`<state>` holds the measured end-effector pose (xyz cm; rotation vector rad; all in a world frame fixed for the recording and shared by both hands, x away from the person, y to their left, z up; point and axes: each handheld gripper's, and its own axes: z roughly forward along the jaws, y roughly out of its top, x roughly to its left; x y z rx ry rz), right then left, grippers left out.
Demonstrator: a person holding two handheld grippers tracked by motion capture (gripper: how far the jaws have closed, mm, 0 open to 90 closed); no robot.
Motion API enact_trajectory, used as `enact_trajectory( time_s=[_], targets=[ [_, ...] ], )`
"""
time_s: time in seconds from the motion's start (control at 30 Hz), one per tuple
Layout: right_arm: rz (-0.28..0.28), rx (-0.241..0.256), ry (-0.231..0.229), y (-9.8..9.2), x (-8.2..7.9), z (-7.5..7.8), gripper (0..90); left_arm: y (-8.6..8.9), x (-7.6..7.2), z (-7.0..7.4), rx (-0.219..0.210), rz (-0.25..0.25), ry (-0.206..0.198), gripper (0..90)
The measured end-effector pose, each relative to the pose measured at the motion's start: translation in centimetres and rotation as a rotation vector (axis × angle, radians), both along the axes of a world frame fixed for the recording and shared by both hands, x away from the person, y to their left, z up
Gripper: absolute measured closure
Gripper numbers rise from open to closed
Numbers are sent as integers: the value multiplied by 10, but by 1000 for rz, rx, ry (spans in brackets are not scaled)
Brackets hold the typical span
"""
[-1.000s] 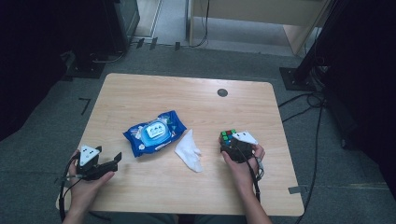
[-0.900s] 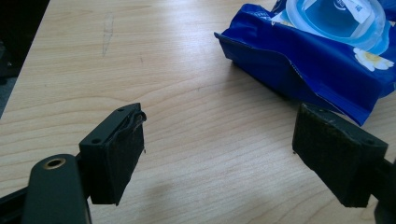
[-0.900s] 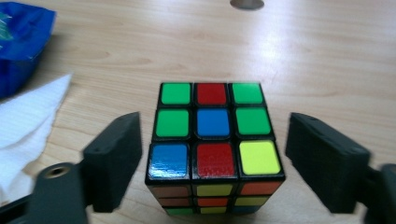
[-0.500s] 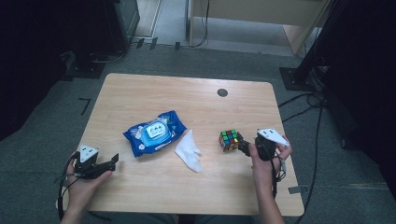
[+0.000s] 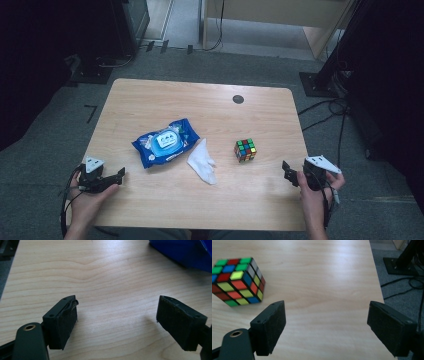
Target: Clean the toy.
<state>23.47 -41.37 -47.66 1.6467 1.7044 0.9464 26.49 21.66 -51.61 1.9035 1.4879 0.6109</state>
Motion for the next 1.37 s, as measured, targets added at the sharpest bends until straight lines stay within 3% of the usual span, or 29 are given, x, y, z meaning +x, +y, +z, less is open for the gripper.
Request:
enact_trajectory(
  time_s=[0.13,0.43,0.53,0.6,0.93,1.07,1.37],
  targets=[
    [-2,-1,32,-10,-13,-11,158,-3,-1,-1,28,-19,7,175],
    [2,2,119,-22,-27,-38,159,-4,-3,-1,36,-23,7,175],
    [5,-17,133,-20,-27,-43,158,-4,-3,-1,36,-23,7,175],
    [14,-62,147,-18,-26,-46,151,-4,-3,-1,36,-23,7,175],
    [12,-48,124,-17,-27,-49,141,-5,-1,-1,36,-34,7,175],
    [-12,-50,157,-18,-23,-50,0,-6,-1,-1,37,-35,6,175],
    [-19,-49,162,-18,-23,-50,0,-6,0,-1,37,-32,7,175]
  ],
)
